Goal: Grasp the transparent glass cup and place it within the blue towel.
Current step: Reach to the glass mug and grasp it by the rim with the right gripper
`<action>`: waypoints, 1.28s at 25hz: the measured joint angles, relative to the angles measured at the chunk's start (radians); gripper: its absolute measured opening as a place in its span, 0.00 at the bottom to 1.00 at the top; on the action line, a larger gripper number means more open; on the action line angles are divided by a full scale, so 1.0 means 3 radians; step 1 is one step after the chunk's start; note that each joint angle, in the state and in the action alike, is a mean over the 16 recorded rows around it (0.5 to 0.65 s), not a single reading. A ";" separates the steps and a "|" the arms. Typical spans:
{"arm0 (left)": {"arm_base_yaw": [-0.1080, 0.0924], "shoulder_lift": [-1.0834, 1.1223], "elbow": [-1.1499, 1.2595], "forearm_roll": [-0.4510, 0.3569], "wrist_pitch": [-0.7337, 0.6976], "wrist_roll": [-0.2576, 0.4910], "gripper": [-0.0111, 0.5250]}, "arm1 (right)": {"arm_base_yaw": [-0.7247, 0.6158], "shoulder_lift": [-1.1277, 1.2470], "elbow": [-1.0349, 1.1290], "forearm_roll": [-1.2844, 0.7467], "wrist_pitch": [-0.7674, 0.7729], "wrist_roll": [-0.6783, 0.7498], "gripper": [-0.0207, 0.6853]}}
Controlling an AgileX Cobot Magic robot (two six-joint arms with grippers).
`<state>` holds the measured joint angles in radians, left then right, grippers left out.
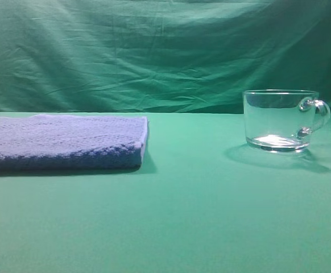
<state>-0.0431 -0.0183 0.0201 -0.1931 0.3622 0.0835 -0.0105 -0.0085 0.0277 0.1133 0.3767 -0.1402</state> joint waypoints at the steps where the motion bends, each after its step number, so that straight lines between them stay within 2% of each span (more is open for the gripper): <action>1: 0.0000 0.0000 0.0000 0.0000 0.0000 0.0000 0.02 | 0.0000 0.0000 0.0000 -0.0002 -0.0040 0.0000 0.10; 10: 0.0000 0.0000 0.0000 0.0000 0.0000 0.0000 0.02 | 0.0000 0.0042 -0.0038 0.0054 -0.0554 0.0026 0.10; 16: 0.0000 0.0000 0.0000 0.0000 0.0000 0.0000 0.02 | 0.0000 0.0392 -0.0290 0.0161 -0.0754 0.0053 0.10; 22: 0.0000 0.0000 0.0000 0.0000 0.0000 0.0000 0.02 | 0.0000 0.1119 -0.0793 0.0259 -0.0512 0.0016 0.10; 32: 0.0000 0.0000 0.0000 0.0000 0.0000 0.0000 0.02 | 0.0069 0.2590 -0.1758 0.0319 0.0180 -0.0265 0.11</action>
<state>-0.0431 -0.0183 0.0201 -0.1931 0.3622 0.0835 0.0101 0.7685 -0.4997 0.2089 0.4307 -0.2198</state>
